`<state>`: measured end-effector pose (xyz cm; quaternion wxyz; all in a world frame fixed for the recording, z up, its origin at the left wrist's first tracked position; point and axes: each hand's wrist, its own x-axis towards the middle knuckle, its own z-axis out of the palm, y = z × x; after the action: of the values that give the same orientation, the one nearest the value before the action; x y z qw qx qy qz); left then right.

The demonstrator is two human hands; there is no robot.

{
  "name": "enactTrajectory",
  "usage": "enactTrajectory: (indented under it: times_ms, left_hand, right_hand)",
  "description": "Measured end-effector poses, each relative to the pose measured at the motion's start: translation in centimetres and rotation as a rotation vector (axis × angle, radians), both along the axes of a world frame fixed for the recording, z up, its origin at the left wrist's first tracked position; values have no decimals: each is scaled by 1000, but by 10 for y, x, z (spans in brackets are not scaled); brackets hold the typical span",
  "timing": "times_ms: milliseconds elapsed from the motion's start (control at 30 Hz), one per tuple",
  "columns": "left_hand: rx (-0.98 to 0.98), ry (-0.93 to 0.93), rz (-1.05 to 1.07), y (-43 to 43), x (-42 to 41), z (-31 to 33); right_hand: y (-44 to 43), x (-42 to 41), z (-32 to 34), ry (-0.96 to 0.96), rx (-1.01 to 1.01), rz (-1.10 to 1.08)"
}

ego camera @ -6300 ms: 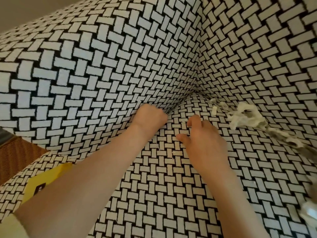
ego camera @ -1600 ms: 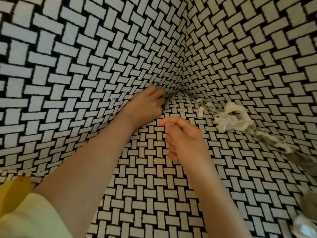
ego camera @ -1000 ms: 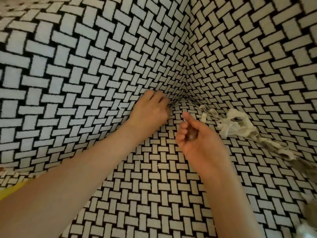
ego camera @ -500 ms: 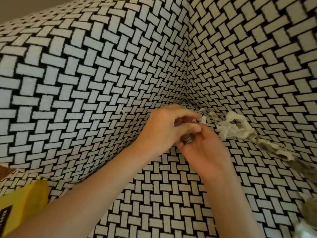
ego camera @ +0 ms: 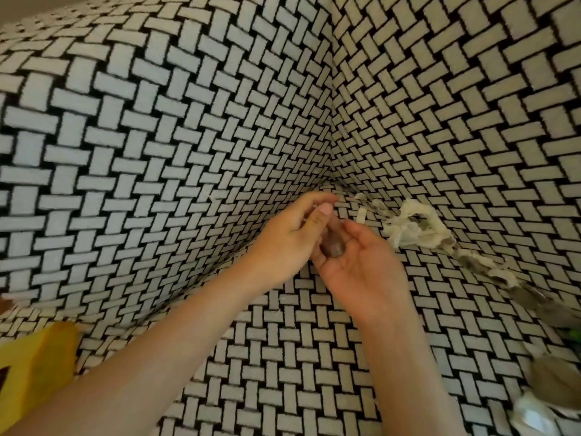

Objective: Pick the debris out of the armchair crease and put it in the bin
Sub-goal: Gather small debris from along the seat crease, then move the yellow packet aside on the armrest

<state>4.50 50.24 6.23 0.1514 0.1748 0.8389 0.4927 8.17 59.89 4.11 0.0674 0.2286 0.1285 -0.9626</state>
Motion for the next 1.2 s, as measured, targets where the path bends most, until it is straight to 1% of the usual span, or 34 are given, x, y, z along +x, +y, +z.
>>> enactTrajectory:
  times_ms: [133,200,300,367,433,567,667,733,800,867,900,967,1033,1133,1200]
  left_hand:
    - [-62,-67,115,-18,13,6]
    - [-73,-84,166,-30,21,7]
    - [-124,-95,183,-50,40,8]
    - [-132,-94,196,-64,56,11]
    - [-150,-47,209,-79,73,18]
    - [-192,101,311,-112,94,38]
    - [-272,187,398,-146,106,49]
    - [-346,228,460,-171,114,49]
    - [-489,257,525,-194,119,45]
    - [-686,194,610,-214,120,39]
    - [-762,94,652,-223,121,36]
    - [-816,-123,708,-235,121,29]
    - [-785,-251,744,-246,124,23]
    - [-664,-309,762,-256,127,19]
    - [-543,-348,773,-263,126,21]
  right_hand:
    - [-17,5,0,10,16,124]
    - [-25,10,0,66,35,204]
    - [-31,20,-2,169,70,294]
    - [-34,24,-1,201,158,310]
    - [-39,28,1,224,248,268]
    - [-50,40,2,223,311,215]
    - [-69,57,7,199,360,264]
    - [-88,69,9,167,345,306]
    - [-113,78,12,130,303,397]
    - [-142,85,16,101,315,511]
    - [-157,87,19,78,337,559]
    - [-180,87,27,39,383,611]
    - [-201,84,34,2,401,639]
    - [-220,78,38,-43,413,632]
    - [-228,74,38,-70,423,628]
